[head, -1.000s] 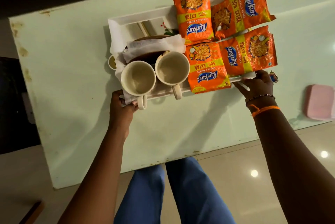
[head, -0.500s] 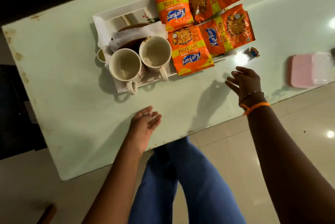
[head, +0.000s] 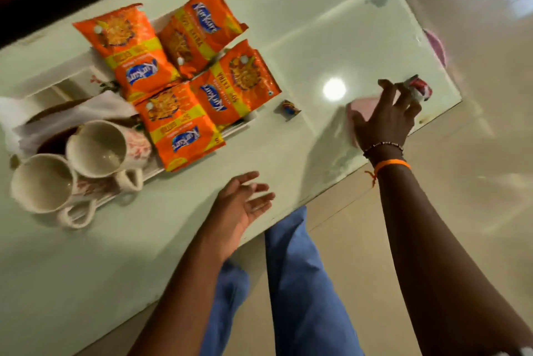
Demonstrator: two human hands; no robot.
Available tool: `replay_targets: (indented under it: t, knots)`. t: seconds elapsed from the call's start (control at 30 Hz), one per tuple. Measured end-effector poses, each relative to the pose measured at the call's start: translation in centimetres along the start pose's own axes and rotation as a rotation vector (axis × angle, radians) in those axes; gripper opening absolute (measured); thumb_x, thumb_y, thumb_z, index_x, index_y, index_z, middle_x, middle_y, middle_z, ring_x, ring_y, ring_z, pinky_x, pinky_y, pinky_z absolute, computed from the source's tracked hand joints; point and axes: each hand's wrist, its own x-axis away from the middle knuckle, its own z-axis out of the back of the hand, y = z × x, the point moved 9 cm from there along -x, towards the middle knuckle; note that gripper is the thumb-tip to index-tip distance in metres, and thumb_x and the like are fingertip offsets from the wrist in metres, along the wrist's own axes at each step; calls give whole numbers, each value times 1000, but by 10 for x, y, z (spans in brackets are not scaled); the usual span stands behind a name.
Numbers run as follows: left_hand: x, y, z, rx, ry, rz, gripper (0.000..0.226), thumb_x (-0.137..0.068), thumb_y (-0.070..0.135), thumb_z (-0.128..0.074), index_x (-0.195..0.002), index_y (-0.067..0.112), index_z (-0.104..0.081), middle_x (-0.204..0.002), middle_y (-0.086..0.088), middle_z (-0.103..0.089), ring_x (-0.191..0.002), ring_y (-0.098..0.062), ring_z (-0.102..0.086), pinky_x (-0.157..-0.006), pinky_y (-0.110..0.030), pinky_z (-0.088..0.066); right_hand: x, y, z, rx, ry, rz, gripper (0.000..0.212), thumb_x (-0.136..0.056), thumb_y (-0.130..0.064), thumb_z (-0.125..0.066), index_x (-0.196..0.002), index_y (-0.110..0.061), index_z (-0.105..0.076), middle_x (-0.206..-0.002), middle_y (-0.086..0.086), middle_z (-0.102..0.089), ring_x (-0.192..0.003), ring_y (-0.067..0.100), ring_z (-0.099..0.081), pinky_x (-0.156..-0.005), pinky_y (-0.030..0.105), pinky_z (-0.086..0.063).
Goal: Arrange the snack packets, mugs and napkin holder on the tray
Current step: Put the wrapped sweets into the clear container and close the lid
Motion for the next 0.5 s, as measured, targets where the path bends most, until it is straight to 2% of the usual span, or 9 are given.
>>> replay_targets:
  t: [0.13, 0.2, 0.27, 0.33, 0.4, 0.43, 0.5]
  knots:
    - [-40, 21, -57, -102, -81, 34, 21, -95, 12, -40, -111, 13, -54, -99, -9, -61, -89, -23, -66, -78, -33, -55, -32, 16, -16, 135, -191, 25, 69, -74, -36, -68, -133, -22, -36, -140, 16, -37, -124, 41, -36, -95, 49, -39]
    - [-59, 24, -91, -184, -91, 56, 18, -95, 14, -43, -109, 14, -54, -101, -7, -61, -92, -22, -65, -80, -33, -53, -44, 24, -12, 33, -210, -12, 69, -71, -38, -70, -130, -21, -39, -131, 16, -48, -122, 39, -40, -95, 46, -40]
    - [-72, 28, -121, -246, -79, 64, 15, -93, 17, -49, -107, 17, -54, -102, -4, -61, -99, -23, -62, -84, -32, -50, -51, 28, -3, -294, -187, -104, 68, -69, -36, -73, -128, -21, -43, -123, 11, -55, -115, 31, -49, -94, 41, -44]
    - [-82, 33, -149, -226, -81, 67, 34, -86, 23, -58, -119, 17, -49, -109, -3, -59, -111, -26, -56, -90, -35, -48, -55, 29, 2, -692, -219, -221, 62, -71, -30, -74, -125, -26, -46, -115, 4, -53, -103, 19, -56, -90, 39, -49]
    - [-90, 43, -172, -138, -115, 39, 67, -72, 34, -65, -133, 21, -40, -113, 2, -58, -119, -25, -51, -97, -39, -43, -52, 21, -6, -1032, -405, -304, 53, -76, -22, -71, -123, -29, -47, -114, 5, -50, -96, 18, -61, -88, 41, -54]
    - [-93, 50, -181, -110, -141, -5, 72, -66, 38, -65, -133, 24, -41, -114, 3, -60, -121, -22, -51, -100, -39, -42, -49, 14, -10, -1153, -515, -321, 49, -78, -18, -68, -121, -29, -48, -117, 8, -50, -97, 20, -62, -88, 41, -54]
    - [-100, 71, -192, -163, -143, -133, 64, -65, 37, -68, -125, 26, -48, -121, 0, -61, -120, -20, -53, -102, -39, -42, -51, 5, -13, -1254, -661, -308, 42, -83, -11, -62, -121, -23, -50, -123, 13, -49, -105, 25, -61, -91, 40, -52]
